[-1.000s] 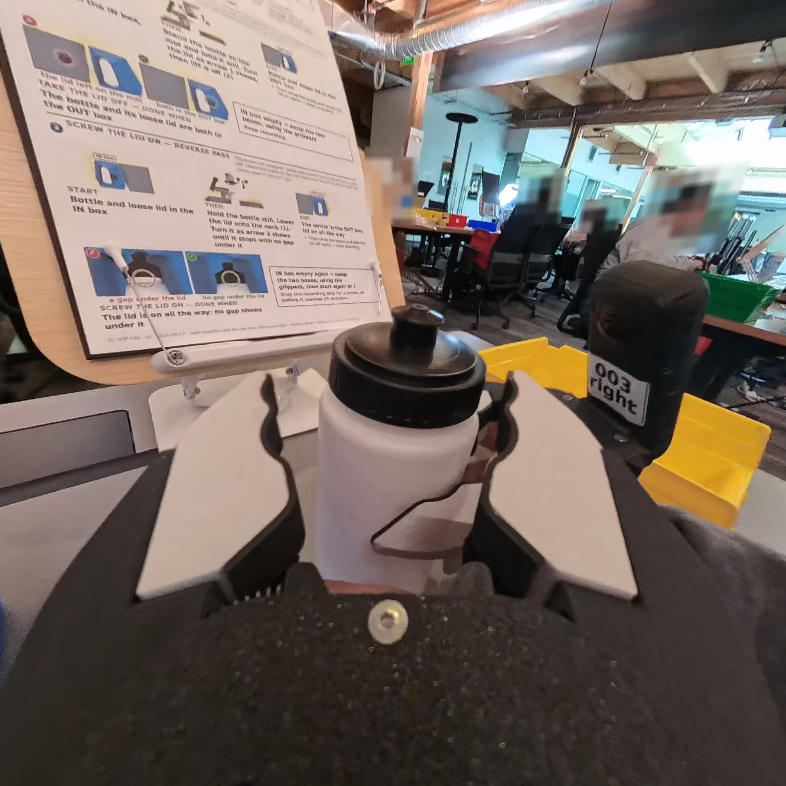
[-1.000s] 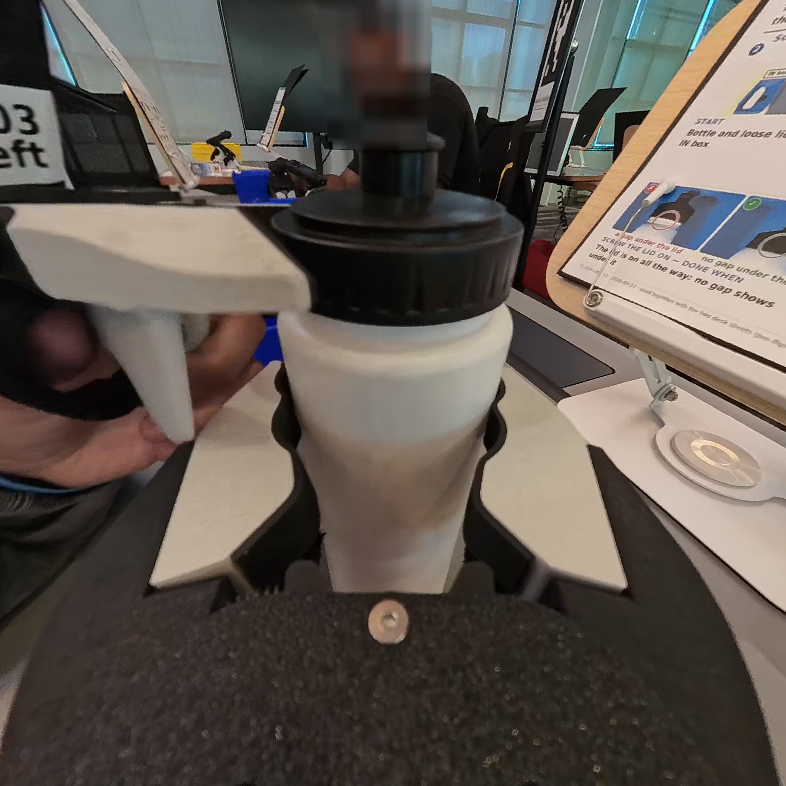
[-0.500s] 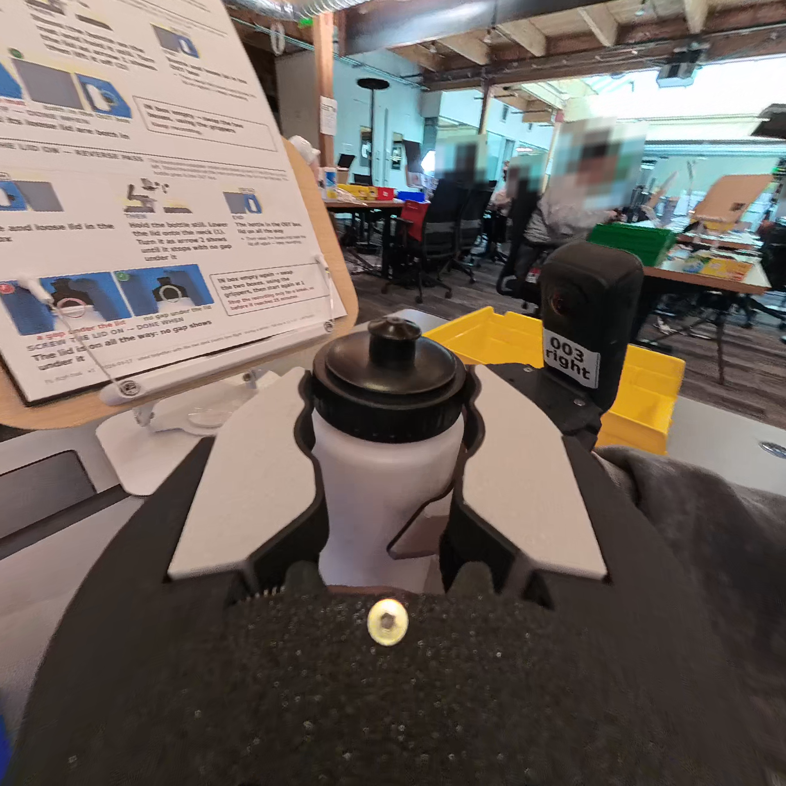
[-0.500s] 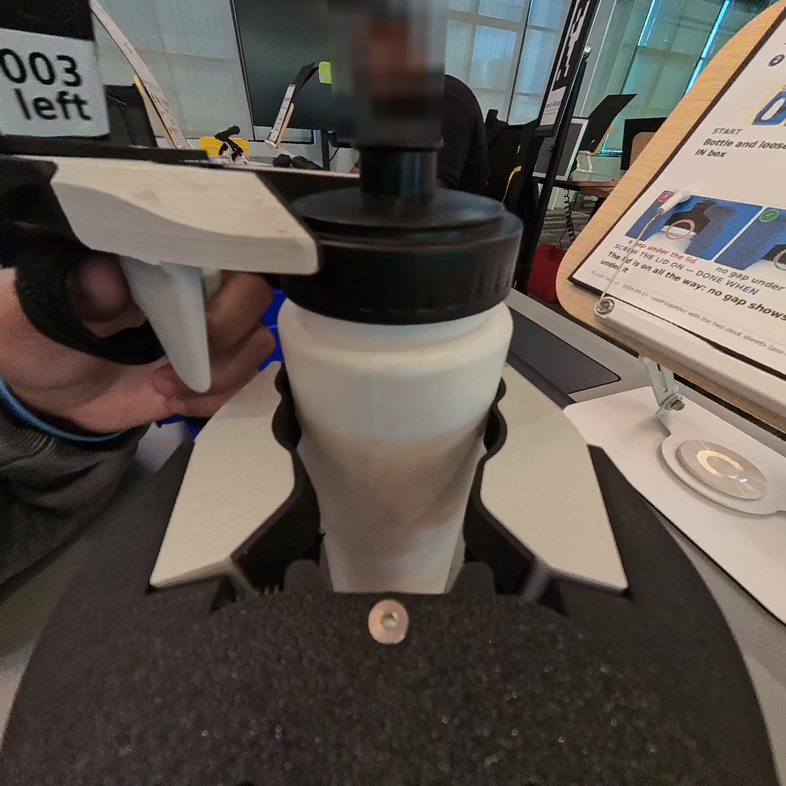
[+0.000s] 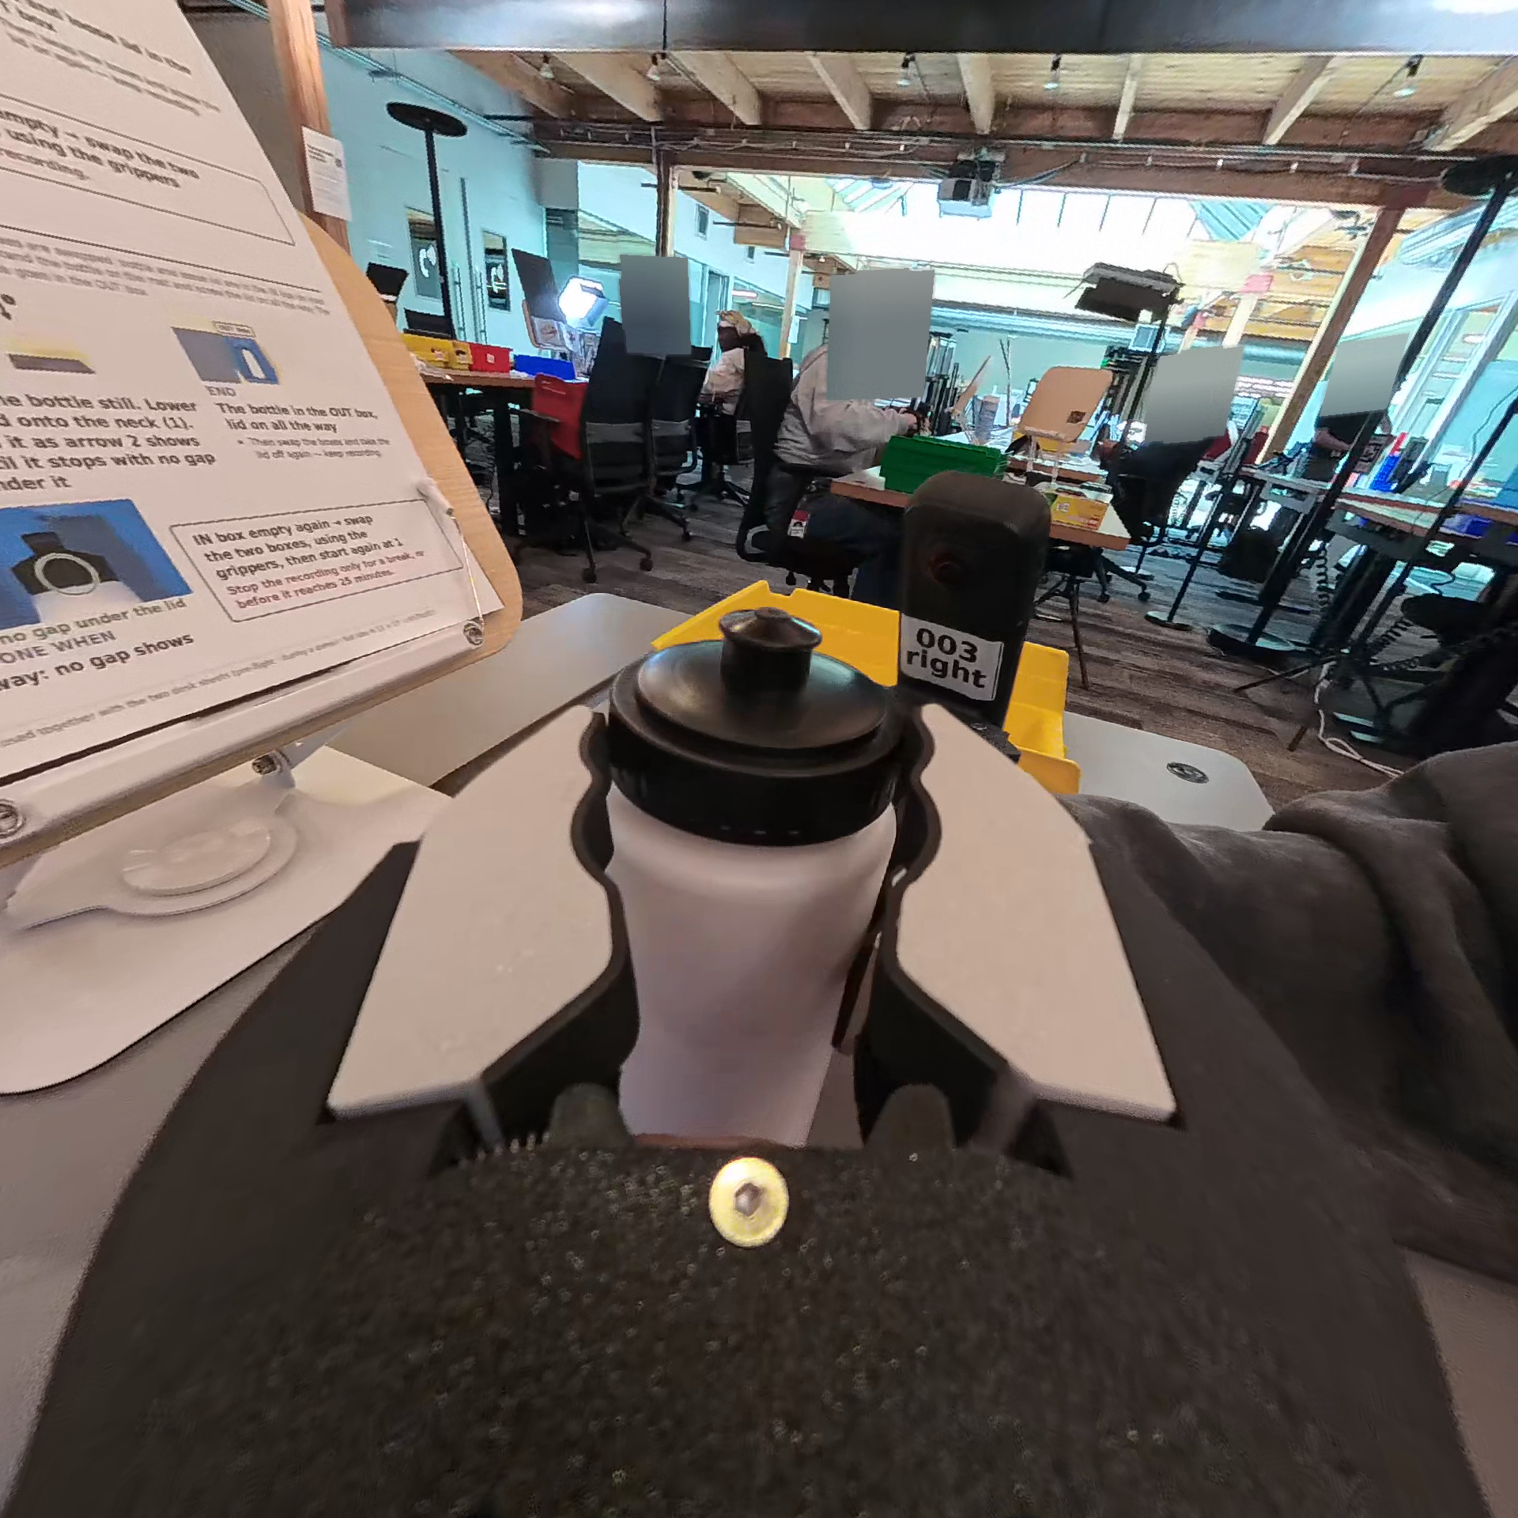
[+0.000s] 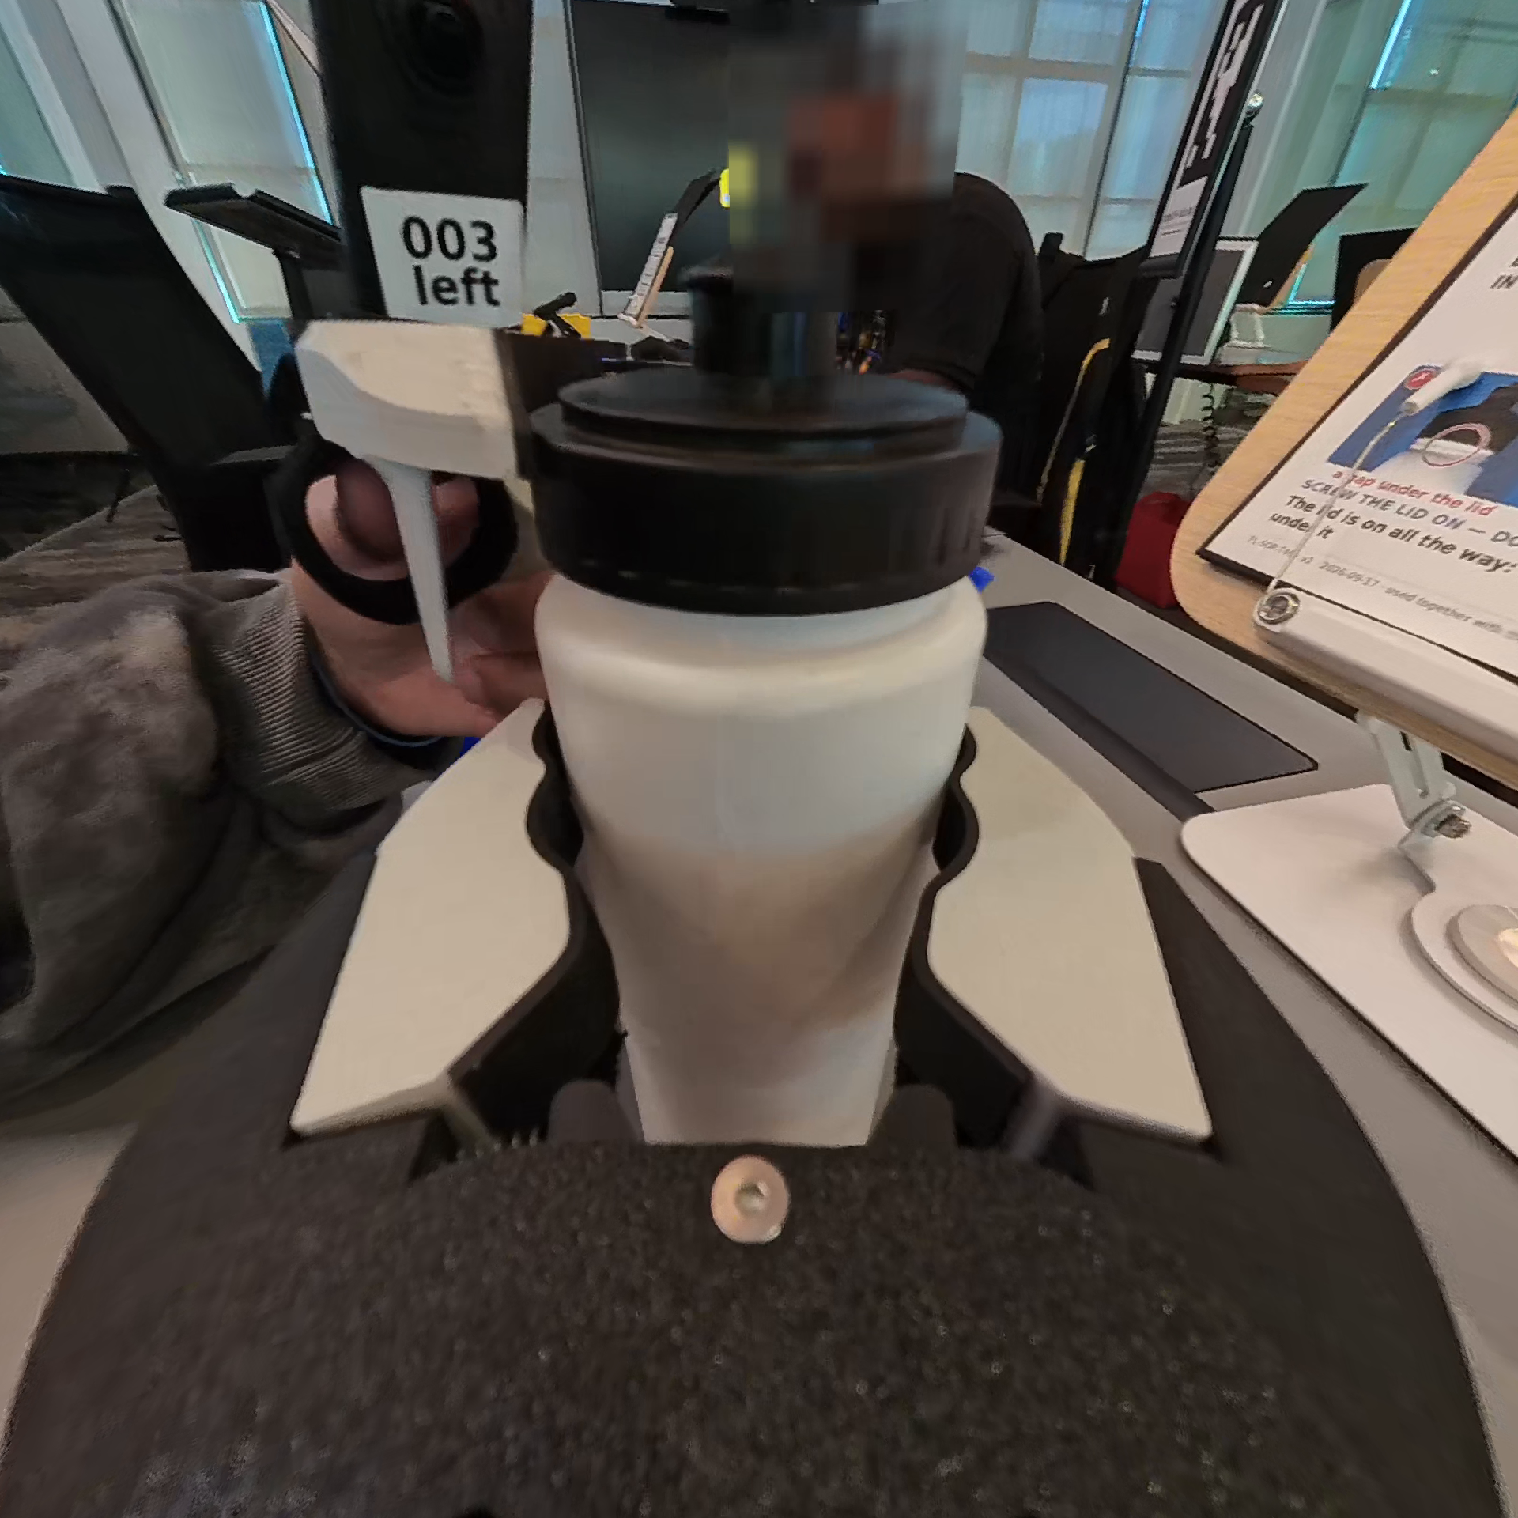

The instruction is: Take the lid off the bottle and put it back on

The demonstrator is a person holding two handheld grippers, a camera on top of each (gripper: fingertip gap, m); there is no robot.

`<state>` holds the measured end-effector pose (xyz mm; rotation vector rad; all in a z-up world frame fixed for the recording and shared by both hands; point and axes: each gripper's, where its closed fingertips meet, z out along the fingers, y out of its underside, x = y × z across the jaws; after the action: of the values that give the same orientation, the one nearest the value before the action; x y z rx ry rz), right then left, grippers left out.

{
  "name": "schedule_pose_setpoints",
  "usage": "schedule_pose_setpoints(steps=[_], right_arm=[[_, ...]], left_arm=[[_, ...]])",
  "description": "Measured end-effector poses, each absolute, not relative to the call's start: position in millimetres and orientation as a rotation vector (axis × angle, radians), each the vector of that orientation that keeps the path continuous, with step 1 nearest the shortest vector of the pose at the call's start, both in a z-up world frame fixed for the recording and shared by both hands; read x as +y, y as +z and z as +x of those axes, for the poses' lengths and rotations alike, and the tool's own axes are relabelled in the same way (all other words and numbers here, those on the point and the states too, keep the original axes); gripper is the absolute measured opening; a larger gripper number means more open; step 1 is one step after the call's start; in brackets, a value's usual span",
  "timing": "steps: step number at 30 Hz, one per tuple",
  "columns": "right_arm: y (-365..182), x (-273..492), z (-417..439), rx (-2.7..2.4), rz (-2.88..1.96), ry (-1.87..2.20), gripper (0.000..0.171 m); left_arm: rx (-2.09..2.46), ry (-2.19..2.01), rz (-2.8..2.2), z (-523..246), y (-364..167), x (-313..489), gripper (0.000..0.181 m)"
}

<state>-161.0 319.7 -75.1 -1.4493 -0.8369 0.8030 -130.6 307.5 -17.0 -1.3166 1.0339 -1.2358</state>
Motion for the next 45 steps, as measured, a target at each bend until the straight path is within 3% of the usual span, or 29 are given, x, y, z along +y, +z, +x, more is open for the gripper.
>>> schedule_pose_setpoints(steps=[6, 9, 15, 21, 23, 24, 38, 45], right_arm=[[-75, 322, -159, -0.818, -1.464, 0.792, 0.086], [-76, 323, -161, -0.812, -1.471, 0.749, 0.087], [-76, 325, -162, -0.808, -1.499, 0.709, 0.086], [-77, 324, -164, -0.820, -1.505, 0.693, 0.086], [-77, 324, -164, -0.819, -1.507, 0.694, 0.087], [-77, 323, -164, -0.820, -1.507, 0.694, 0.087], [-76, 323, -164, -0.810, -1.486, 0.718, 0.086], [-75, 323, -164, -0.810, -1.465, 0.757, 0.086]], left_arm=[[0.887, -1.109, -1.407, -134, -16, 310, 0.065], [0.612, -0.854, -1.508, -151, -13, 320, 0.097], [0.247, -0.482, -1.707, -166, -11, 313, 0.083], [0.318, -0.364, -1.787, -139, -22, 310, 0.086], [0.327, -0.366, -1.822, -139, -30, 312, 0.076], [0.355, -0.393, -1.809, -139, -29, 312, 0.069], [1.189, -0.780, -1.803, -139, -33, 307, 0.068], [1.765, -0.989, -1.551, -142, -35, 305, 0.068]])
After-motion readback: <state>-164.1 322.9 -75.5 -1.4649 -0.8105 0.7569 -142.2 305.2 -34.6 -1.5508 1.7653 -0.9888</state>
